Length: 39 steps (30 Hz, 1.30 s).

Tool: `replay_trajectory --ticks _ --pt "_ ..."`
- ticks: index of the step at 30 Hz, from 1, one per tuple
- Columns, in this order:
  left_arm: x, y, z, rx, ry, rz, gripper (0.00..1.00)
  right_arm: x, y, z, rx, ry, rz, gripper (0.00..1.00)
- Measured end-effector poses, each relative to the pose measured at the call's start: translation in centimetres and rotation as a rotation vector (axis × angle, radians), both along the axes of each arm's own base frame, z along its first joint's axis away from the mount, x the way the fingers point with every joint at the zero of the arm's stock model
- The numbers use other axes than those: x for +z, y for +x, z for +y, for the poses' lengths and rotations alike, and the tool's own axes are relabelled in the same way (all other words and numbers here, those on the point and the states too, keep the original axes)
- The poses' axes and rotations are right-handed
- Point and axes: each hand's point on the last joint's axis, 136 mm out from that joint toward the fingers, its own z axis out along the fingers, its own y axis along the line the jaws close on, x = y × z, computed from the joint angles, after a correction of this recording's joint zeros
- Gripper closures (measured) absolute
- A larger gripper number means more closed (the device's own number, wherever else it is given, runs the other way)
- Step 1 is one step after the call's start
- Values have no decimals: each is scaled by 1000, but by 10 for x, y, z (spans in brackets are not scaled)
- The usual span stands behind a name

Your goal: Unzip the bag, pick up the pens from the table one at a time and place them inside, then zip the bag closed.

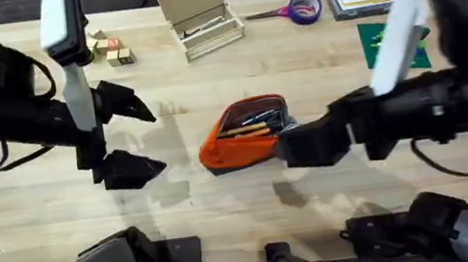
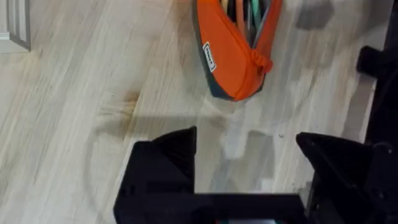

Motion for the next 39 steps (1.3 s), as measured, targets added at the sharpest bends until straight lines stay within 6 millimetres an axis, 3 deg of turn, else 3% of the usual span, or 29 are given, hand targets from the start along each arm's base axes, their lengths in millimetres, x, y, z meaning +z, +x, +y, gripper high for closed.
replay_trajectory --ticks 19,27,33,39 --pt "-6 4 8 -27 59 -36 7 -34 5 83 69 -23 60 4" --pt "-6 4 8 -30 59 -38 7 -39 9 91 -59 -36 64 4" --pt "-6 4 8 -32 59 -40 7 -34 1 106 -72 -2 51 4" --pt "-6 4 8 -32 59 -40 7 -56 4 116 -127 -36 120 4"
